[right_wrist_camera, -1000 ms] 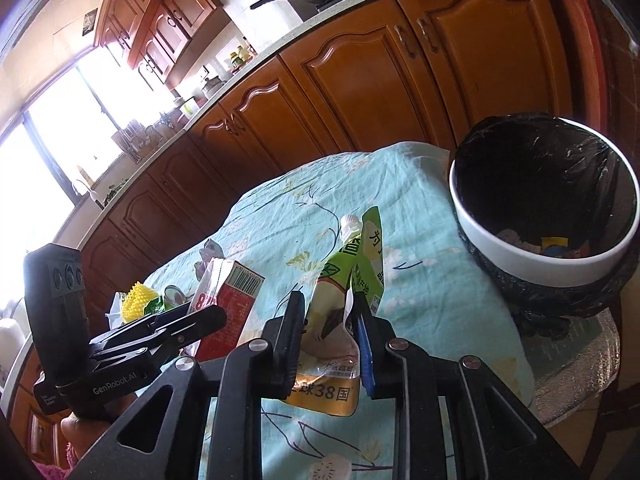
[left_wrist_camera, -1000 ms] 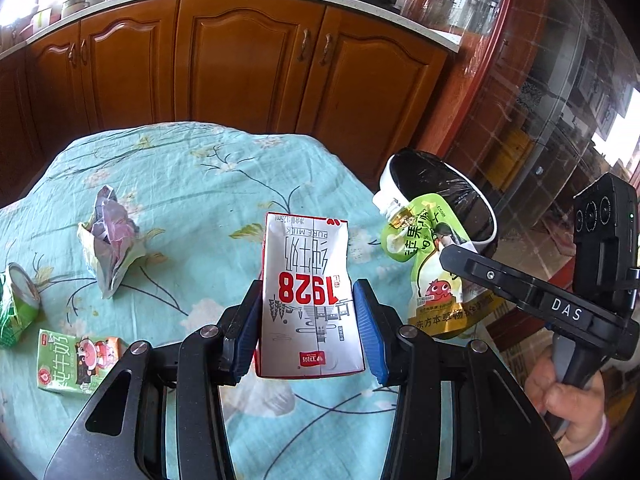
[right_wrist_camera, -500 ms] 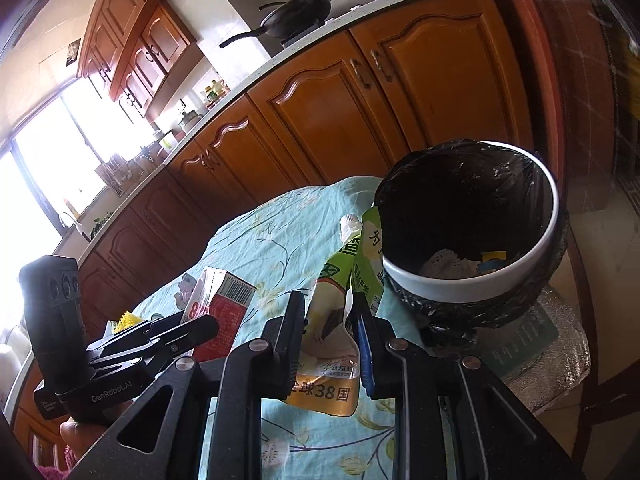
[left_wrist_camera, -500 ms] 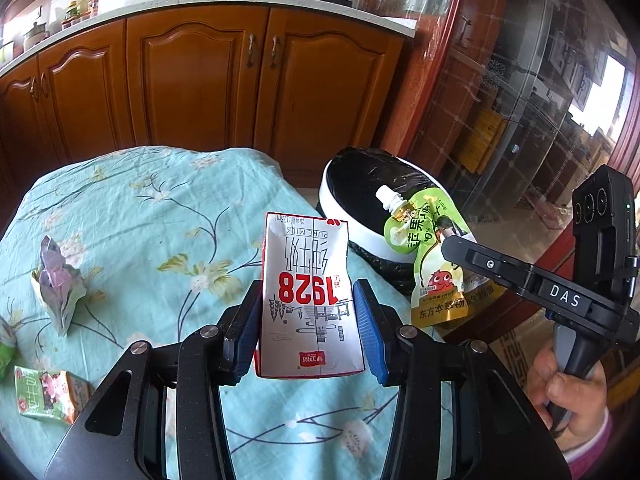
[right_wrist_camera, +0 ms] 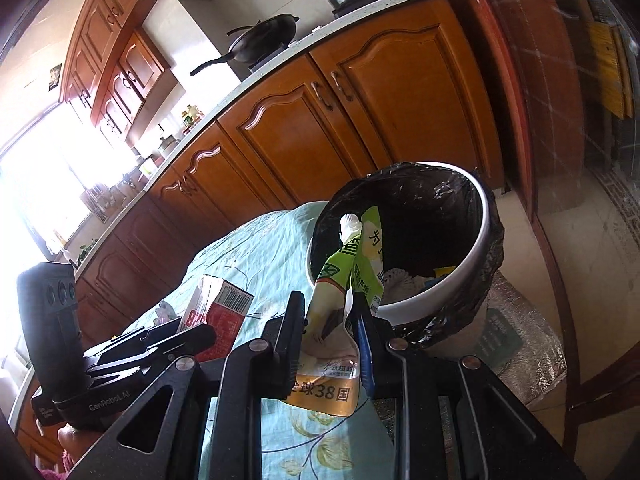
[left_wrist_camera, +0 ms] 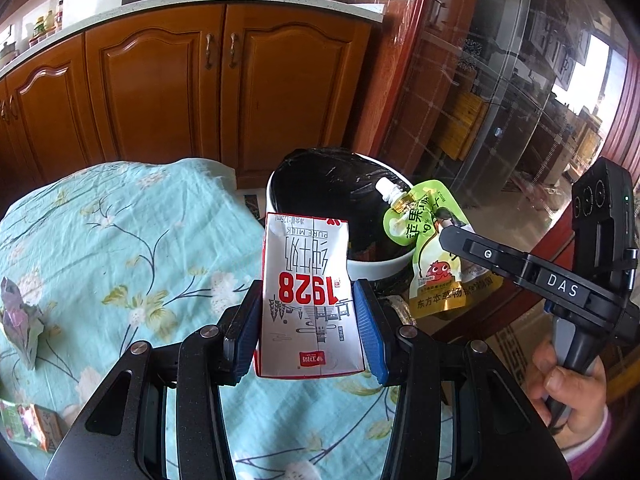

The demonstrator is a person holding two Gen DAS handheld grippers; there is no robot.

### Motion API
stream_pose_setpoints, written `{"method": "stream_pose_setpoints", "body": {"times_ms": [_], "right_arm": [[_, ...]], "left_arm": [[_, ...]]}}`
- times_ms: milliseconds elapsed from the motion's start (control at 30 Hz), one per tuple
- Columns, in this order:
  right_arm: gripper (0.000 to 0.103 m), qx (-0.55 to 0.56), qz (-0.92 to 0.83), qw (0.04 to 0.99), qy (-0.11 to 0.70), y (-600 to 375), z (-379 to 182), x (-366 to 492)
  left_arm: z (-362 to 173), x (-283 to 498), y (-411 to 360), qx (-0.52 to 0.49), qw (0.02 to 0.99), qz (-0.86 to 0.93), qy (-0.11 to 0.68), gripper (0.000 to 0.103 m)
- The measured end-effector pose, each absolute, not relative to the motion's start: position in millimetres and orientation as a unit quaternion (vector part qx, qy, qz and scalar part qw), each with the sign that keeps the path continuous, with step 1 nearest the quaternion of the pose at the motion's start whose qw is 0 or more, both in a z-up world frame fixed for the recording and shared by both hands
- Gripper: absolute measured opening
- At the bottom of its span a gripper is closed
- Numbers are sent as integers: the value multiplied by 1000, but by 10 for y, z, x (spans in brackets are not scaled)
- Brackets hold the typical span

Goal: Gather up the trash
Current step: 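Carry the white carton and green pouch over the trash bin, then open left gripper dropping white carton while right gripper releases green pouch into bin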

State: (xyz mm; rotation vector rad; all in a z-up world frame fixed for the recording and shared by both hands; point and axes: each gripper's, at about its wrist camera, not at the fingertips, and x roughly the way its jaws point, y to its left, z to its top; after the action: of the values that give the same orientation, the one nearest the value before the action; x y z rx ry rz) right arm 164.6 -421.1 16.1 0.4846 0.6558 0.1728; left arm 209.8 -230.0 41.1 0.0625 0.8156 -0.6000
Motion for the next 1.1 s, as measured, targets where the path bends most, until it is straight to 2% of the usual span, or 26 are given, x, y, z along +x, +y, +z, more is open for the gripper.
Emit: {"method": "stream_pose_setpoints", "body": {"times_ms": [467, 1100], "right_arm": [[24, 248, 57, 917, 308, -4628, 181, 1798], [24, 233, 59, 915, 323, -4667, 155, 2155]], "left_arm": [[458, 2457, -2782, 46, 867, -304, 392, 43], [316, 2841, -3113, 68, 858, -296, 414, 43]]}}
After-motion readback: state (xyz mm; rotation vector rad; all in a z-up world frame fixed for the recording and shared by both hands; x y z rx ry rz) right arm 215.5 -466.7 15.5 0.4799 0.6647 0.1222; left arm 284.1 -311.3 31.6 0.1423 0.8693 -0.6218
